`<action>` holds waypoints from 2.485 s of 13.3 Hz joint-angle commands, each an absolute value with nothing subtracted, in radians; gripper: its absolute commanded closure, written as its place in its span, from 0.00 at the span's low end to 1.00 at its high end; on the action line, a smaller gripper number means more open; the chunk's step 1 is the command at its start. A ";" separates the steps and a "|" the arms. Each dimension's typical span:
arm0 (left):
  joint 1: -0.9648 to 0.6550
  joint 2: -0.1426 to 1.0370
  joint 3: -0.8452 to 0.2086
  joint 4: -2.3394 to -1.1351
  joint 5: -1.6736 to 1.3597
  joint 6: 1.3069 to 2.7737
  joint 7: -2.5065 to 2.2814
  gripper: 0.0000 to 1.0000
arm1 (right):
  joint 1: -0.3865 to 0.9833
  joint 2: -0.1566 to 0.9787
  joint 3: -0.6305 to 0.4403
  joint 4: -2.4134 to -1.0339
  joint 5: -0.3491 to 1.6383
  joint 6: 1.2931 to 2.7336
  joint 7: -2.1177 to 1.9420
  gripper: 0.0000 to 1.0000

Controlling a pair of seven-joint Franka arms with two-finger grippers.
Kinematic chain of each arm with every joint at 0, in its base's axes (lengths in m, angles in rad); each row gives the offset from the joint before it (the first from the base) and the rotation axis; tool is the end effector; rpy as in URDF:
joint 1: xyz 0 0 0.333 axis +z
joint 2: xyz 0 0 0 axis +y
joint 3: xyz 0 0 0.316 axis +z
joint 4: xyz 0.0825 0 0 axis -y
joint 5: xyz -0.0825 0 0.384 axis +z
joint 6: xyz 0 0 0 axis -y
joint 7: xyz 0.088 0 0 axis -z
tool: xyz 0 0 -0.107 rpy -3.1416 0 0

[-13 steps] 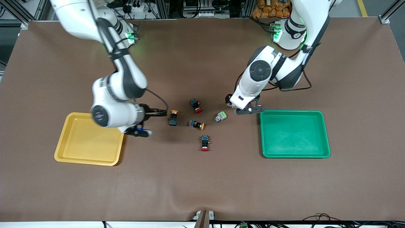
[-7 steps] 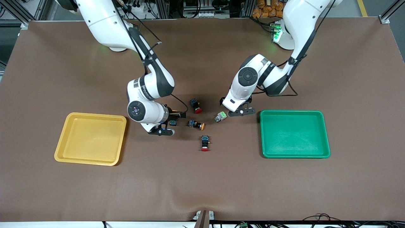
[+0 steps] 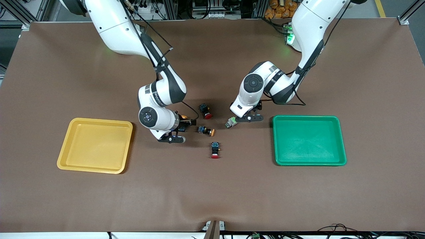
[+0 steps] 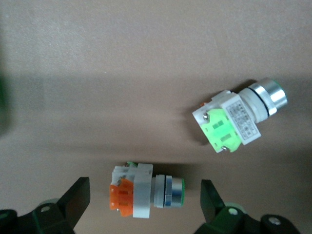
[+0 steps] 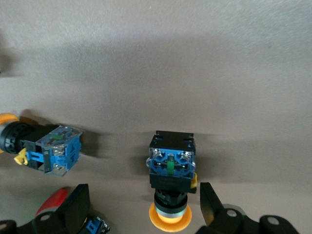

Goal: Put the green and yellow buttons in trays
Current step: 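Grasp the orange-body button with the left gripper while the right gripper grasps the yellow-cap button, then place the orange button in the green tray while the right gripper fills the yellow tray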

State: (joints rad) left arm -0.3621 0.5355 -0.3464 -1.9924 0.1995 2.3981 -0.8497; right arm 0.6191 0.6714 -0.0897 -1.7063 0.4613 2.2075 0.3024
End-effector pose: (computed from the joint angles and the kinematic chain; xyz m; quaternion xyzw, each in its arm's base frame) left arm 0.4576 -0.3859 0.1965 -0.9987 -0.0122 0.0482 0.0137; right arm 0.5575 0.3492 0.1916 -0.9859 0.0322 0.1304 0.0997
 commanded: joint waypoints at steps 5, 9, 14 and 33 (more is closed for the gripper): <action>-0.373 0.571 -0.345 -1.987 0.259 2.410 -0.862 0.00 | 0.638 0.683 -0.097 -1.730 0.422 2.230 0.299 0.00; -0.373 0.577 -0.345 -1.986 0.279 2.408 -0.862 0.95 | 0.634 0.692 -0.097 -1.730 0.397 2.232 0.299 0.18; -0.365 0.562 -0.345 -1.982 0.279 2.396 -0.858 1.00 | 0.624 0.689 -0.097 -1.729 0.397 2.229 0.298 1.00; 0.061 0.416 -0.344 -1.875 0.230 2.118 -0.422 1.00 | 0.201 0.644 -0.428 -1.545 0.293 1.845 -0.465 0.99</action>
